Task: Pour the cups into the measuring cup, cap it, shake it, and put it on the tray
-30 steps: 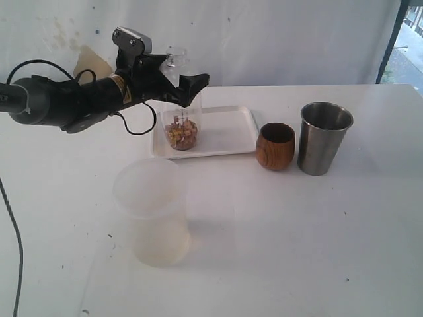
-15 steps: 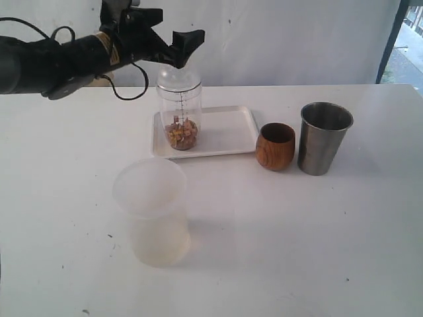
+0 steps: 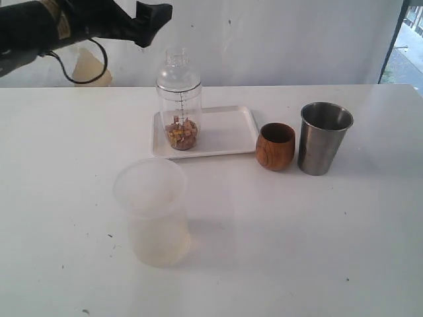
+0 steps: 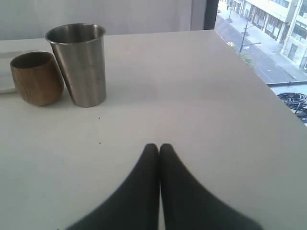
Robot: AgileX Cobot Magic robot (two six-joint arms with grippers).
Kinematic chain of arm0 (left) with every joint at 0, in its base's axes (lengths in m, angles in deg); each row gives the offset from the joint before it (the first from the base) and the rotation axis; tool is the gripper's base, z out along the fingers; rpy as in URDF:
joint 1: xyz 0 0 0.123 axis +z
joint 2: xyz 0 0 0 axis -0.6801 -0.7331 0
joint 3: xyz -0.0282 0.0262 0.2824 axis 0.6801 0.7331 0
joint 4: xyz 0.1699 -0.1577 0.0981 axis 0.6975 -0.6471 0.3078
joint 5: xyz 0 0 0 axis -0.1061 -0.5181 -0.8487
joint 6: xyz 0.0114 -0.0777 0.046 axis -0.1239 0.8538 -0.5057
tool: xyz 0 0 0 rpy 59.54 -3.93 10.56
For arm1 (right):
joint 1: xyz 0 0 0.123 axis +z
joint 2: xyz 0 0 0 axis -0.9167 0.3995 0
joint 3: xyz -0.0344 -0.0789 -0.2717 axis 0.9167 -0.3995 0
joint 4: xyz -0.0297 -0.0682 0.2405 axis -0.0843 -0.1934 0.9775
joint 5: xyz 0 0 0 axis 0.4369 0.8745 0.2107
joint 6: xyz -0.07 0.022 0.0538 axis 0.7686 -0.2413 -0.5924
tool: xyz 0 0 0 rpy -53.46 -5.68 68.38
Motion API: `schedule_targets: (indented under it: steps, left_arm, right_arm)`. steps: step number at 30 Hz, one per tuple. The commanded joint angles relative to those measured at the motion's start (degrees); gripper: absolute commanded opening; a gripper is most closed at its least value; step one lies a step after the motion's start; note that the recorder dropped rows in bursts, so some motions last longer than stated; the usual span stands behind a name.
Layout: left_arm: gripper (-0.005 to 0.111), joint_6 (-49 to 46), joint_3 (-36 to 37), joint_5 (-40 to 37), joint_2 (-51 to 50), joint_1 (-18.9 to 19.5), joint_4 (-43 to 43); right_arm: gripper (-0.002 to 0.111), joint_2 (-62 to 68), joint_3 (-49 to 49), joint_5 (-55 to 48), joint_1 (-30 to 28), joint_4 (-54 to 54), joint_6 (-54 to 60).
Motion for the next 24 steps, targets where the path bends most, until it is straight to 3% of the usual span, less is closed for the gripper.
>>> schedule_targets:
  steps: [1,24]
  left_arm:
    - [0.105,1.6,7.1,-0.1,9.5,1.9,0.0]
    - [0.105,7.1,52.2,-2.0,58.1,2.4,0.0]
  right_arm:
    - [0.0,-0.2,0.0,0.3,0.3,-0.3,0.2]
    - [0.0,-0.2,0.0,0.3,0.3,-0.3,0.2]
